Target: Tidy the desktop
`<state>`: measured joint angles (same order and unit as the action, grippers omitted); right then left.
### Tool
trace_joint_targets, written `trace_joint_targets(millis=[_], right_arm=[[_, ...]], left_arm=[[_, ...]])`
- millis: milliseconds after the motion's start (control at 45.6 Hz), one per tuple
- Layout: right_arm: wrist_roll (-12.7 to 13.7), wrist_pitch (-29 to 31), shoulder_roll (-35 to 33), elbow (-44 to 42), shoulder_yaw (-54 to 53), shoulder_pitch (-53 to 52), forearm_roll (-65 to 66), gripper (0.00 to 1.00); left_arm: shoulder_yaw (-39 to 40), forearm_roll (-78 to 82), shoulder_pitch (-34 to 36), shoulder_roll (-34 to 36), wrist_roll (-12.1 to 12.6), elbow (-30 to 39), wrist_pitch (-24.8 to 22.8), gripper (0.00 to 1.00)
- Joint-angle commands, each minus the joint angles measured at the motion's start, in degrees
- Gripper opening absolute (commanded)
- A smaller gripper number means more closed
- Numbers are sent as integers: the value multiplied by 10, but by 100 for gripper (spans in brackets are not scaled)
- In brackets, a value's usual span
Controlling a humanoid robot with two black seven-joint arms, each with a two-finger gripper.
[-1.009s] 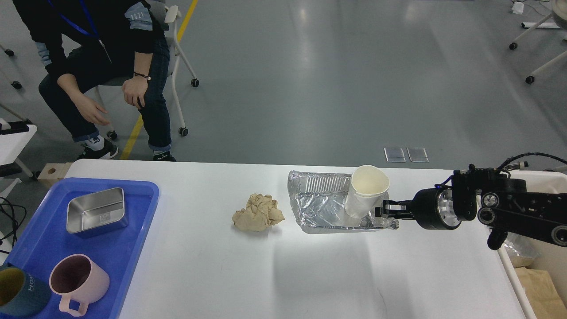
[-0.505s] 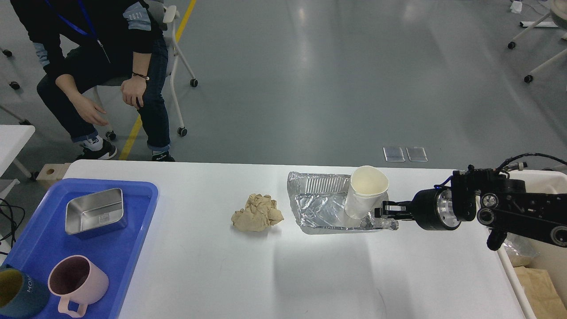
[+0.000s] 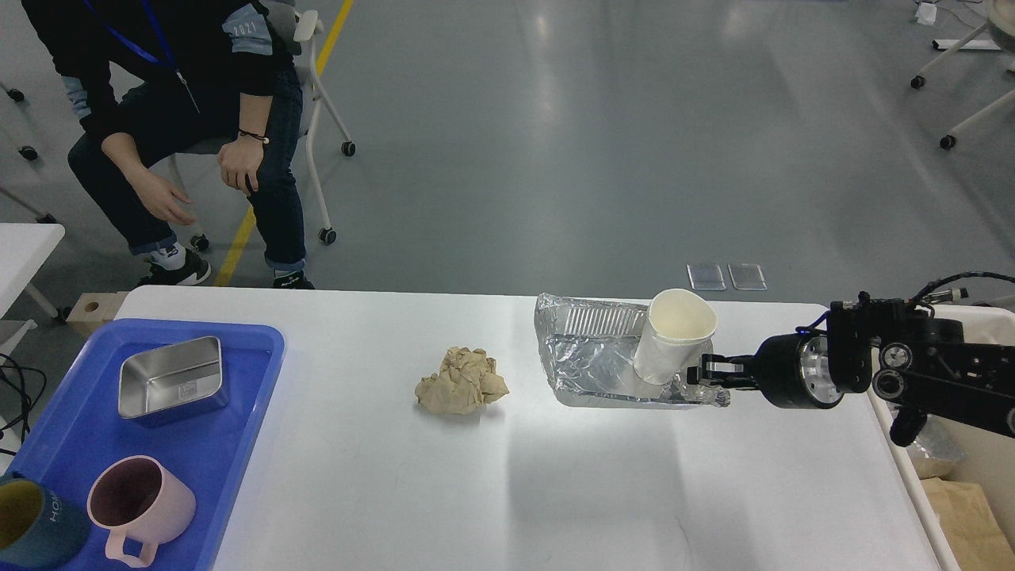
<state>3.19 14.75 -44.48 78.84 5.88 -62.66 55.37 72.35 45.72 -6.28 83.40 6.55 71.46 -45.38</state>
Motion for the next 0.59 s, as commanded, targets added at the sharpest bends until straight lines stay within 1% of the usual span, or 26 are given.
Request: trace_joint_targets(millis=[0,88,219,373,571], right_arm=[[0,0,0,2,-2,0,0,0],[0,0,0,3,-2,0,0,0],[1,-1,0,4,-3,0,0,0],[0,-1,-3,7,-3,0,0,0],[0,-1,-2,7,-3,0,0,0]], left_arm=[[12,-4,12,21,4,12,-40,98],[19,-4,28,31,6,19,-67,97],[13,-4,72,32,7,33,-93,97],[16,-4,76,31,28,38,-95,97],[15,-3,90,26,32,37,-90,97]])
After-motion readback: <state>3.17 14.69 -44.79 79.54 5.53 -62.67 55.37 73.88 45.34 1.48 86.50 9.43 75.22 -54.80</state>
